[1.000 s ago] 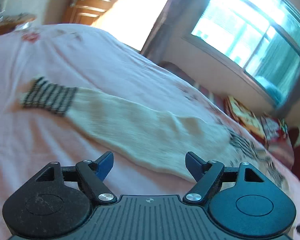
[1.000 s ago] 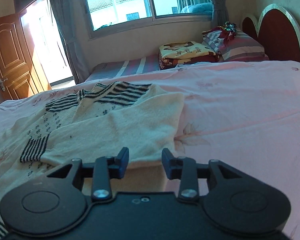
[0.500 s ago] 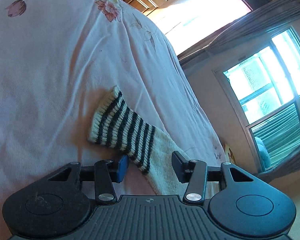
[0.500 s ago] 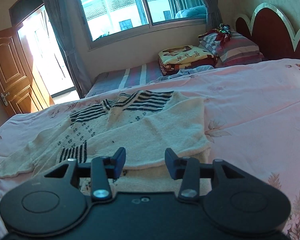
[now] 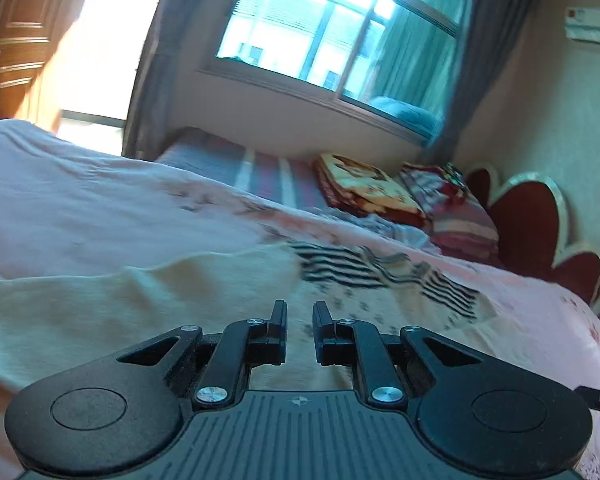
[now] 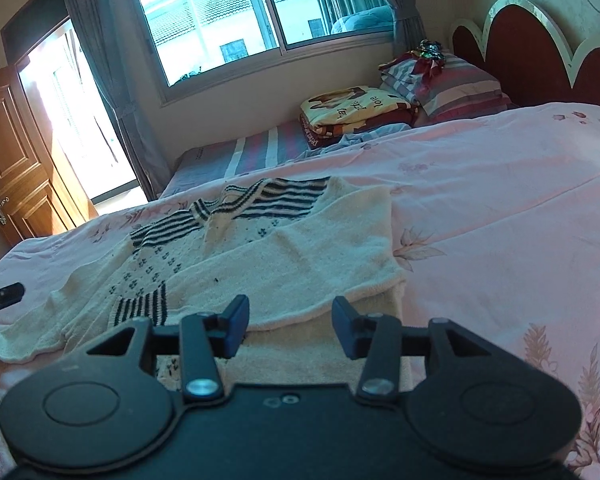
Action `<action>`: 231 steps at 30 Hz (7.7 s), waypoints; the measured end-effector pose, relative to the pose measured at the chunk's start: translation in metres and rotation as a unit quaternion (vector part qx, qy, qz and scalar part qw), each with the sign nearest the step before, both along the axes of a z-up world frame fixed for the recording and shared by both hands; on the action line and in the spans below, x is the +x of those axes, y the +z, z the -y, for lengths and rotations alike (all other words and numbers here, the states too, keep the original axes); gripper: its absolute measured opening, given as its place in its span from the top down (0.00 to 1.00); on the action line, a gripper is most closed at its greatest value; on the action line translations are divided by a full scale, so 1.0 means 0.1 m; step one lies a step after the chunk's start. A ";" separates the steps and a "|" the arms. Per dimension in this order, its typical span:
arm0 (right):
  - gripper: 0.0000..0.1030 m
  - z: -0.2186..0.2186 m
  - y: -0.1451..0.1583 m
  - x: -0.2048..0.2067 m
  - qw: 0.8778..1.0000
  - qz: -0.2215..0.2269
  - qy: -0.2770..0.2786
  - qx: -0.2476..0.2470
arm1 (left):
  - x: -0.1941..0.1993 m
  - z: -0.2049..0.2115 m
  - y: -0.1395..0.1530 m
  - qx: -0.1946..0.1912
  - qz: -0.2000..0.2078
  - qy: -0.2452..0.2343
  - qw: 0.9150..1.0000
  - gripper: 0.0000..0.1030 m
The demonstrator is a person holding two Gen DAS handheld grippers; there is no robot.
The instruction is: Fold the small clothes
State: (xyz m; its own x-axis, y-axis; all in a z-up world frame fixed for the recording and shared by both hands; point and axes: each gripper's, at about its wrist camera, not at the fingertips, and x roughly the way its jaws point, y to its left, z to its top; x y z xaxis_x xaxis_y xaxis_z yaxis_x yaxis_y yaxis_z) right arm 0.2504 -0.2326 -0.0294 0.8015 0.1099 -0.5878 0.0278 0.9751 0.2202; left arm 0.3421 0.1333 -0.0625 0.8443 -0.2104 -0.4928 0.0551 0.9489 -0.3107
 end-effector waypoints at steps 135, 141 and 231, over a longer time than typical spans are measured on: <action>0.83 -0.11 -0.38 0.90 0.999 0.000 0.039 -0.034 | 0.34 0.59 -0.42 0.120 -0.072 -0.007 0.990 0.91; 0.81 -0.27 -0.63 1.12 0.994 -0.029 0.062 -0.086 | 0.51 0.72 -0.59 0.144 -0.078 0.000 0.986 0.87; 0.81 -0.18 -0.67 1.48 0.984 -0.024 0.028 -0.172 | 1.14 0.30 -0.59 0.184 -0.053 0.028 0.981 0.44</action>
